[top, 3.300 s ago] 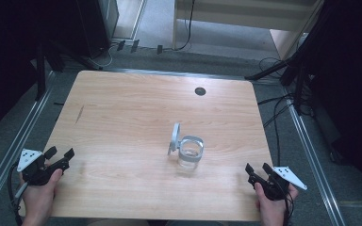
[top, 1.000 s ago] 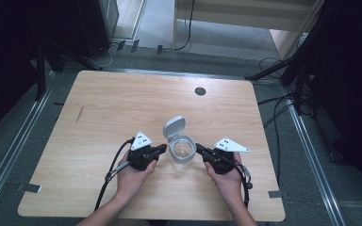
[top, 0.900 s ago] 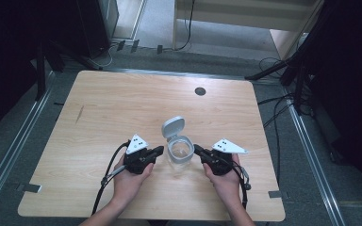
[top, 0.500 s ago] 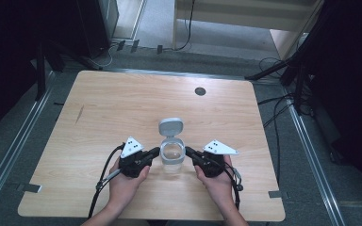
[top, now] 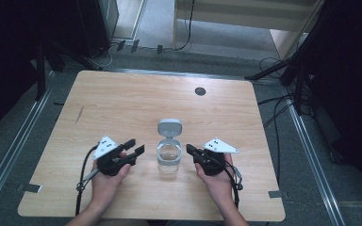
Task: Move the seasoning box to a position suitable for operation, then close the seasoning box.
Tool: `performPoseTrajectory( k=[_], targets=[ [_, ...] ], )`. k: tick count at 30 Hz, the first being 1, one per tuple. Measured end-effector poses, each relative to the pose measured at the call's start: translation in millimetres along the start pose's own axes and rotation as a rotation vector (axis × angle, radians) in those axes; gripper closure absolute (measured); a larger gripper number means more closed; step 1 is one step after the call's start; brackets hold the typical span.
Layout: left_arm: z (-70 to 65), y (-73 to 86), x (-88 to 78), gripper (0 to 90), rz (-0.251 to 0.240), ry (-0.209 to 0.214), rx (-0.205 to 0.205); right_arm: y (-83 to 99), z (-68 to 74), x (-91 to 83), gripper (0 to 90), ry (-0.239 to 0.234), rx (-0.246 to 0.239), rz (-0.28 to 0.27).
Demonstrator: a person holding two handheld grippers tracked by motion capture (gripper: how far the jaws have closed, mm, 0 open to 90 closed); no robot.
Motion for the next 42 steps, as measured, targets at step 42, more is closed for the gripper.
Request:
performPoseTrajectory(
  k=[42],
  targets=[
    [122.7, 48.3, -93.5, 15.6, 0.021, -0.247, -0.063, -95.7, 13.3, 29.5, 90.0, -0.06, 0.018, -0.095]
  ],
)
Point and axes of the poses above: each handheld gripper's, and its own axes: x roughly forward along the jaws, y roughly out of its underside, z roughly to its left, the point moved 6 cm from there along x, roughly forward along the jaws, and after that the axes turned 7 degrees about x, right-handed, at the moved point
